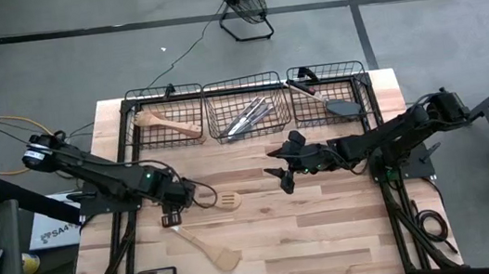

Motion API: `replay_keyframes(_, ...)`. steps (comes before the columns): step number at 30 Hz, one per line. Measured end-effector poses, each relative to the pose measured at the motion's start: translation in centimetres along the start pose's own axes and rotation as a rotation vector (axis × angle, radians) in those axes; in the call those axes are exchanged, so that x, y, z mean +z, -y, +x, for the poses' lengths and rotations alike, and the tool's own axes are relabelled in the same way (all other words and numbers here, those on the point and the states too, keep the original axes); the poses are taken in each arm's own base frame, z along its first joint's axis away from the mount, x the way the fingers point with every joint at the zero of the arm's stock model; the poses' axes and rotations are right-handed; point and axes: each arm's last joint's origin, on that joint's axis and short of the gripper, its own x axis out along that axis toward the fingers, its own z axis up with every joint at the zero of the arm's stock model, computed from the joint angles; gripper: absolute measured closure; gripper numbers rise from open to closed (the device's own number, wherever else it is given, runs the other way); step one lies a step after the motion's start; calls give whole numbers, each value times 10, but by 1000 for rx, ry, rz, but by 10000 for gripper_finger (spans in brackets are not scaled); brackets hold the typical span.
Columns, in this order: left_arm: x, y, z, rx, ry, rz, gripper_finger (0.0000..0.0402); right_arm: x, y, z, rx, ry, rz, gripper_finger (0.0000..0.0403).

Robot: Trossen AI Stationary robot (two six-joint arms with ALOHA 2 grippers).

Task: Pick & Place Kitchen Items
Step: Put the brown serving spoon into the left mesh basket

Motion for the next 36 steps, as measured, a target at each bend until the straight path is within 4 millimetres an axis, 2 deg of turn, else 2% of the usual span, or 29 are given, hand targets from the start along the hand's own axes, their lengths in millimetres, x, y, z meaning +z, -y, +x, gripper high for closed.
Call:
replay_keyframes(6,-8,-3,11,17,-25,-4,210,0,0,0,0,0,0,164)
replay_keyframes(11,-15,-6,24,20,-31,-2,175,0,0,0,0,0,0,164)
replay_keyframes(22,-23,-9,36,33,-38,0,170,0,0,0,-1,0,0,164)
replay_keyframes(30,-35,-14,54,37,-36,-25,171,0,0,0,-1,0,0,164)
replay_keyframes(36,-40,-16,58,32,-55,-51,212,-1,0,0,-4,-8,-1,164)
